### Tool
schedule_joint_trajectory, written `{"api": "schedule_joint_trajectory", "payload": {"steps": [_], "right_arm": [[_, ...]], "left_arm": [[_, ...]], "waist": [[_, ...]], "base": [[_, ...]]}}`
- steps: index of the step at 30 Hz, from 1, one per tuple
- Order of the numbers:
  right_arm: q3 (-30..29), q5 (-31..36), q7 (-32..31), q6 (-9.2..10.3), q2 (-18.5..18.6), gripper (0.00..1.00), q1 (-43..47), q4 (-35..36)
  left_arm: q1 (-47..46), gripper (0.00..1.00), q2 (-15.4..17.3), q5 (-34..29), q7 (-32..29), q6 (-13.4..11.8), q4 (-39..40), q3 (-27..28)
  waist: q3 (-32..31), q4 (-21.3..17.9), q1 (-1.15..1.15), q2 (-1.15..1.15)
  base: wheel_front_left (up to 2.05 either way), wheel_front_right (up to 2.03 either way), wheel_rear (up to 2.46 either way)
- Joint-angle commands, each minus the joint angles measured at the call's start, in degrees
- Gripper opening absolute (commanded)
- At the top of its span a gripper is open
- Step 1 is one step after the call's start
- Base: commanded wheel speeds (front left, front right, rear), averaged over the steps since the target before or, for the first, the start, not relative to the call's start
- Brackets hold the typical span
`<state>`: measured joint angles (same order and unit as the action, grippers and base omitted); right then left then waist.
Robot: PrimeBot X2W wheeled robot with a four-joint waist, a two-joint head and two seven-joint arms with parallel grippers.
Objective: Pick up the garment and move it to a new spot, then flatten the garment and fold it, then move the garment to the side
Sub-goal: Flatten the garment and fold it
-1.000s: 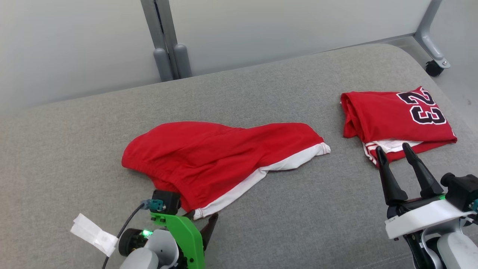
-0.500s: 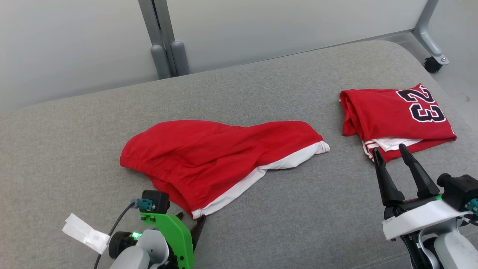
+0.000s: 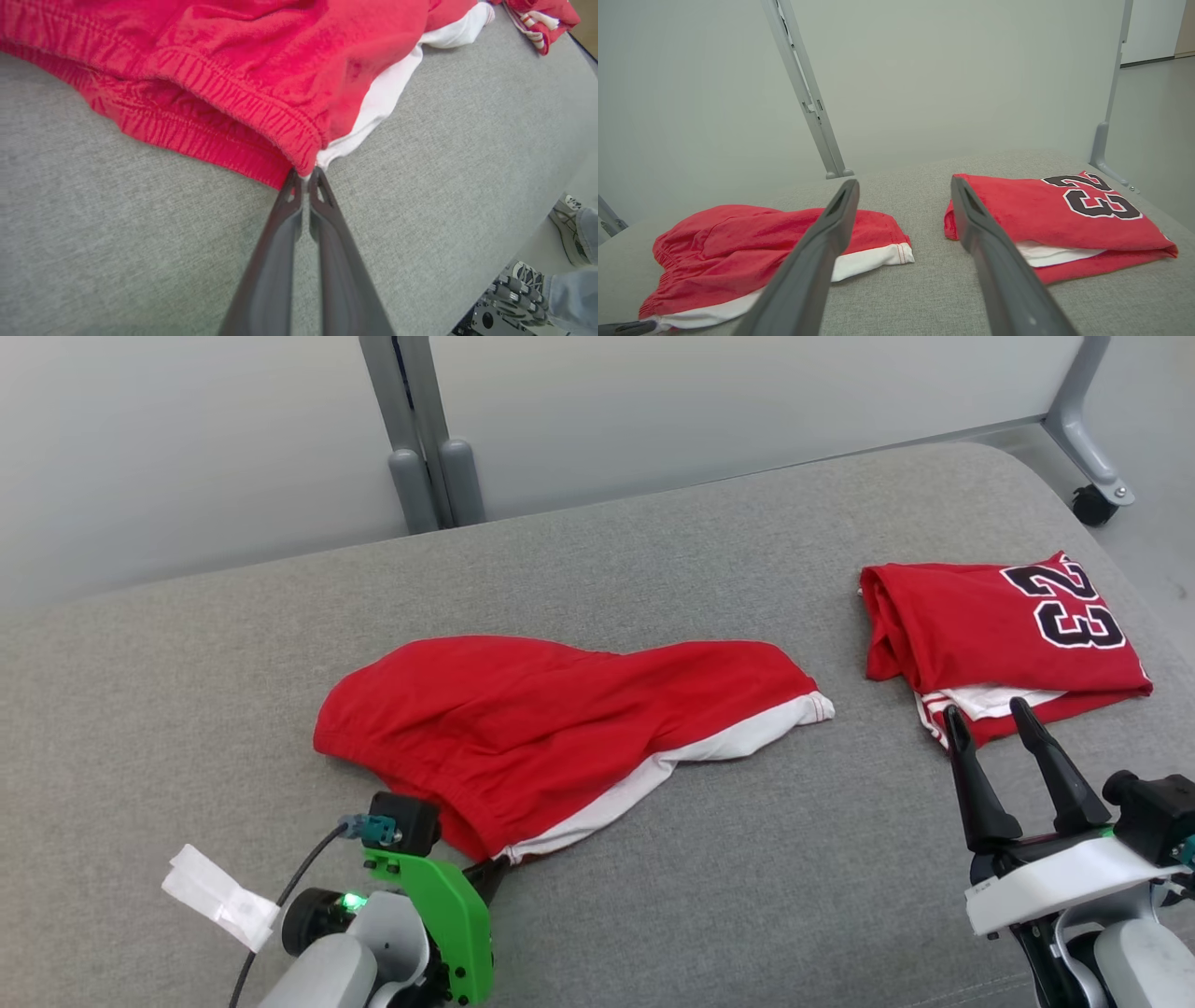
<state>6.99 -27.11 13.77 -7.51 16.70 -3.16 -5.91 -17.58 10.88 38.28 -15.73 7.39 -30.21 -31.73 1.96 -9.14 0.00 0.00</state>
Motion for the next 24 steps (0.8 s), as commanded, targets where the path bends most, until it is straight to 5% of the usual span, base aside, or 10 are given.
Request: {"api": "schedule_joint_trajectory", "payload": {"steps": [1, 9, 15, 16, 17, 24], "right_arm": [[-0.1, 0.4, 0.1, 0.04, -0.2, 1.0, 0.6, -0.2], [0.1, 0.3, -0.8, 0.04, 0.2, 1.0, 1.0, -0.1], [0.4, -0.1, -1.5, 0.04, 0.4, 1.0, 0.6, -0.6], [0.5, -0.1, -1.7, 0.04, 0.4, 1.0, 0.7, -0.7], [0.5, -0.1, -1.8, 0.04, 0.5, 1.0, 0.8, -0.8], [0.2, 0.0, -2.0, 0.04, 0.5, 1.0, 1.8, -1.0]], "left_arm": [[0.8, 0.0, 2.2, 0.6, -1.0, 0.2, 1.9, -1.0], [1.3, 0.0, 15.6, 7.8, -10.5, 0.2, 14.5, -6.5], [1.4, 0.04, 22.4, 12.8, -14.8, 0.2, 16.3, -9.9], [1.6, 0.29, 23.0, 13.2, -14.8, 0.2, 16.0, -10.4], [1.9, 1.0, 23.4, 13.8, -14.3, 0.2, 15.6, -10.6], [3.0, 1.0, 25.6, 14.4, -7.8, -0.4, 16.9, -7.8]], "waist": [[-0.6, 0.7, 0.0, 0.0], [-1.2, 1.9, 0.0, 0.0], [-1.2, 1.7, 0.0, 0.0], [-1.2, 1.6, 0.0, 0.0], [-1.3, 1.5, 0.0, 0.0], [-2.0, 1.9, 0.0, 0.0]], "base": [[0.0, 0.0, 0.0], [0.0, 0.0, 0.0], [0.0, 0.0, 0.0], [0.0, 0.0, 0.0], [0.0, 0.0, 0.0], [0.0, 0.0, 0.0]]}}
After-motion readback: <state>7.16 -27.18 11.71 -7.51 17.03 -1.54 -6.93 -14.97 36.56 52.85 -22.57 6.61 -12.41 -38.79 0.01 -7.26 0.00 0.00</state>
